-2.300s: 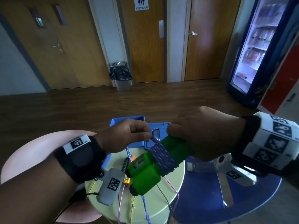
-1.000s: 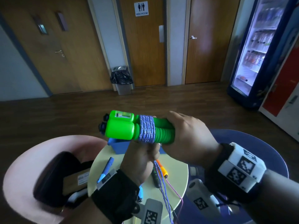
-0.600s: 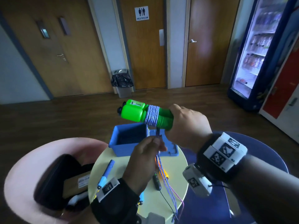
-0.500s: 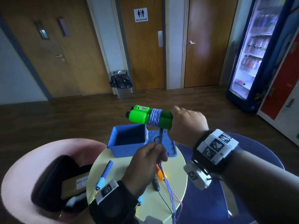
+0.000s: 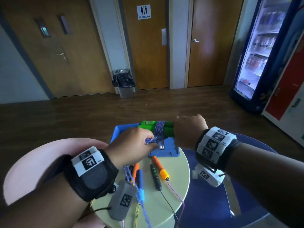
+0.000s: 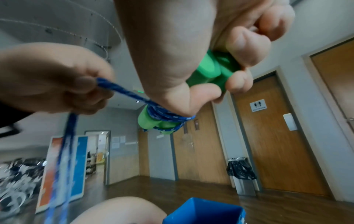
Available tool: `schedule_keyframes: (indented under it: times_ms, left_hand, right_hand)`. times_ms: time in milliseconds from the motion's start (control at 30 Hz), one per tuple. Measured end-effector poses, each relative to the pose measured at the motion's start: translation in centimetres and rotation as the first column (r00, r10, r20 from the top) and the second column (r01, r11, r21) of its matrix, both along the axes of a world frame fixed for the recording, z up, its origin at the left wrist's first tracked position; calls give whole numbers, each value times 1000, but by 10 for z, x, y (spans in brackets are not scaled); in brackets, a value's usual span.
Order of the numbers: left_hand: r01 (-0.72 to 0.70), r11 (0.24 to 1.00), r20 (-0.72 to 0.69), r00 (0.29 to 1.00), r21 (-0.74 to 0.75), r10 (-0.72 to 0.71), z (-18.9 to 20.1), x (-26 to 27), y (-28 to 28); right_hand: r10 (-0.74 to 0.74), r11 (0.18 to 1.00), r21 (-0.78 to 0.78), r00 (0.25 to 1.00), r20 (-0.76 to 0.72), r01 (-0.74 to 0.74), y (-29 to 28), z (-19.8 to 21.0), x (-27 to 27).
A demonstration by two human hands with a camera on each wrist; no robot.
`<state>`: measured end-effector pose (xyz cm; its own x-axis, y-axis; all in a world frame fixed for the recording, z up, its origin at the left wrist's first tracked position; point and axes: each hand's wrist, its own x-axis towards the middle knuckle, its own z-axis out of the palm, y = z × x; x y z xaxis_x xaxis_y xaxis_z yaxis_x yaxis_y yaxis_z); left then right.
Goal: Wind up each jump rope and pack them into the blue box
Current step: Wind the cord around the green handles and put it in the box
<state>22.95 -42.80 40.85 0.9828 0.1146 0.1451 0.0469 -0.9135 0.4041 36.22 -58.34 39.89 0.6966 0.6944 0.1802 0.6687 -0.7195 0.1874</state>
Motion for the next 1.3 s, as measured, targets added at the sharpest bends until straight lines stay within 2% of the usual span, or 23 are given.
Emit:
schedule_keyframes:
  times_ms: [167, 333, 567, 667, 800, 900, 1067, 1167, 1300]
  left_hand:
    - [28, 999, 112, 993, 30, -31, -10, -16, -26]
    - [36, 998, 124, 992, -54, -29, -16, -17, -28]
    - [36, 999, 59, 998, 41, -38, 8, -11, 0]
    - [117, 985, 33, 992, 126, -122, 19, -4, 11]
    - [278, 934, -3, 959, 225, -285, 27, 2, 18]
    - [320, 935, -64, 947, 153, -314, 28, 6, 25]
    - [313, 949, -206, 931, 20, -303, 26, 9, 31]
    - [298, 943, -193, 927, -148, -323, 30, 12, 31]
    - [303, 887, -97, 929, -350, -356, 30, 14, 35]
  right_hand:
    - [-76, 993, 83, 987, -138, 88, -6, 20, 15]
    - [-85, 994, 51, 987, -134, 93, -10, 14, 9]
    - [44, 994, -101, 996, -77, -52, -6, 2, -19]
    - [160, 969, -180, 985, -59, -168, -5, 3, -31]
    - [292, 930, -203, 951, -99, -307, -9, 7, -43]
    - [341, 911, -198, 930, -137, -363, -17, 19, -46]
    - [458, 854, -199, 876, -153, -481, -29, 38, -50]
    - [521, 829, -147, 840, -153, -540, -38, 49, -48]
    - [592, 793, -22, 778, -209, -609, -52, 60, -43]
